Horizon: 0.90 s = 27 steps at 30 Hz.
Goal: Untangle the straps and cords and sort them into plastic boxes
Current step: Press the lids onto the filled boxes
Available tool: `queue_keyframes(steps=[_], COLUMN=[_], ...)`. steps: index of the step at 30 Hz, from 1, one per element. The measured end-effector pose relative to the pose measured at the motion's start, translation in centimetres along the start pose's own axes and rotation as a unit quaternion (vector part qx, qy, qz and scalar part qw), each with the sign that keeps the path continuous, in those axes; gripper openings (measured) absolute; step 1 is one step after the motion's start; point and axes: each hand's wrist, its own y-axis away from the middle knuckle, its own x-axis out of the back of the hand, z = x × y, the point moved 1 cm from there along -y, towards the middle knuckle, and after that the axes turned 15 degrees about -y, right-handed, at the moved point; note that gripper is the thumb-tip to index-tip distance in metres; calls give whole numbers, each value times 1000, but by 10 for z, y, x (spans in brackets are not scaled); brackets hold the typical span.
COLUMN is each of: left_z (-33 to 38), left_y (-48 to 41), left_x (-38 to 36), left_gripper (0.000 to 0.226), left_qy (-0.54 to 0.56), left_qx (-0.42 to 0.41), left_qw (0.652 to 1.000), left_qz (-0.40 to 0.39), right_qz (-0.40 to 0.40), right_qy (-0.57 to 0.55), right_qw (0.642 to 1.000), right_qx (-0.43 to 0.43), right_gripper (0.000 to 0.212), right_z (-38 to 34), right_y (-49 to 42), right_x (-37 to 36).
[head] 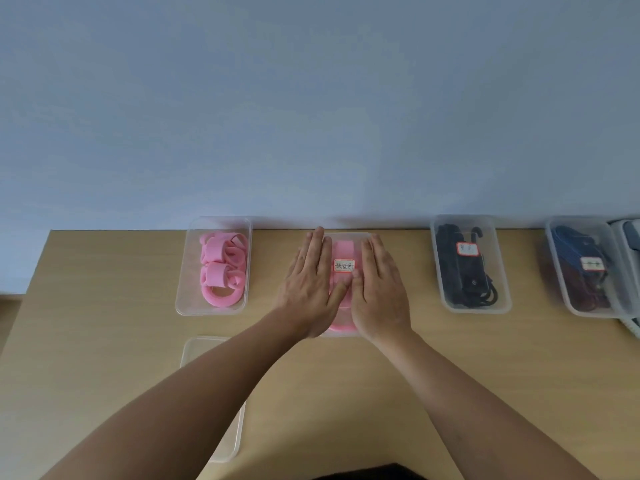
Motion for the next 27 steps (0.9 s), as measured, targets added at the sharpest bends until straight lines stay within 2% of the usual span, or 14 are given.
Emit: queue_keyframes(steps=[3,5,8,10,13,16,18,20,24,27], left_z=[-1,-4,-20,-43,-85,-125,-144,-157,-170,-175], left_y=[-7,1,32,55,88,113,124,136,176,208], left_x=[22,41,61,67,71,71,69,65,49,34], left_gripper=[85,84,59,42,31,32,35,34,32,36], left_qy=[-11,18,11,-19,-31,-11,71,136,157,153], left_qx=[21,37,17,26,90,203,287,326,296,274], left_qw=[1000,999,992,978,957,946,934,921,940,949], left_qz=[-19,0,125,205,275,254,202,165,70,-5], right_qz=[-18,25,176,214,156,49,-12,-55,-66,-18], right_qy=[50,33,-16,-47,-109,-102,-55,-5,37,-16], right_qw=[999,999,980,961,956,964,976,988,995,990], right_qx=[-7,-10,93,165,224,242,213,147,-60,-140], right_gripper=[62,55,35,24,18,20,17,18,57,65], right_z=[-1,-5,-19,-36,-74,-104,-118,-132,-153,-167], right_y=[-11,-13,0,13,48,85,106,122,137,139], right_x=[5,10,14,6,-17,-51,-77,-101,-135,-151])
